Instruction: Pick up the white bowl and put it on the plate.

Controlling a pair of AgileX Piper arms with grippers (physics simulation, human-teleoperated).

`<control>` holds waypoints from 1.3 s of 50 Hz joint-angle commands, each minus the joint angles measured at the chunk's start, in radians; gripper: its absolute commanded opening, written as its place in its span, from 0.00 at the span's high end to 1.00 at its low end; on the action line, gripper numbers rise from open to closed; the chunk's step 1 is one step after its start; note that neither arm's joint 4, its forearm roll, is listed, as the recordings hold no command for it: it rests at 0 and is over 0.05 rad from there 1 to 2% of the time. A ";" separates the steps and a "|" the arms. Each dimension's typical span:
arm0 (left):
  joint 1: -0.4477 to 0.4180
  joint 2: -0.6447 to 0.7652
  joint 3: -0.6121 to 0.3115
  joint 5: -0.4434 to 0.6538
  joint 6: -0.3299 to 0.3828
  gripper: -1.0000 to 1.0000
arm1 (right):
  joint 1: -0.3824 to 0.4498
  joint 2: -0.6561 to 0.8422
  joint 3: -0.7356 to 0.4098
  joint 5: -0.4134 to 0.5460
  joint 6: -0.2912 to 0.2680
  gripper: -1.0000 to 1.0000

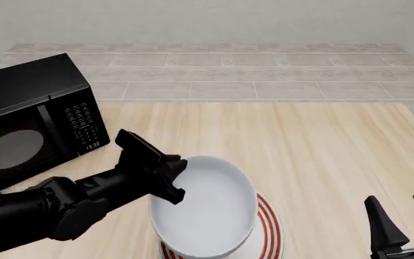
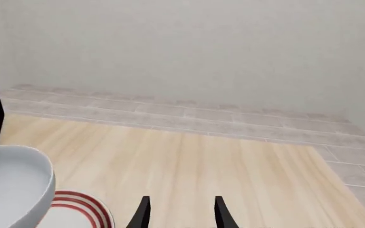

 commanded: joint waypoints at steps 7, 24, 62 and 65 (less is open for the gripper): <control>-0.075 0.097 -0.008 -0.073 -0.010 1.00 | -0.006 0.000 0.006 -0.001 0.003 0.00; -0.093 0.217 -0.024 -0.147 -0.012 1.00 | -0.012 0.000 0.008 -0.001 0.009 0.00; -0.061 0.330 -0.030 -0.216 -0.018 1.00 | -0.010 0.000 0.009 0.005 0.016 0.00; -0.060 0.342 -0.028 -0.227 -0.017 1.00 | -0.009 0.000 0.009 0.005 0.017 0.00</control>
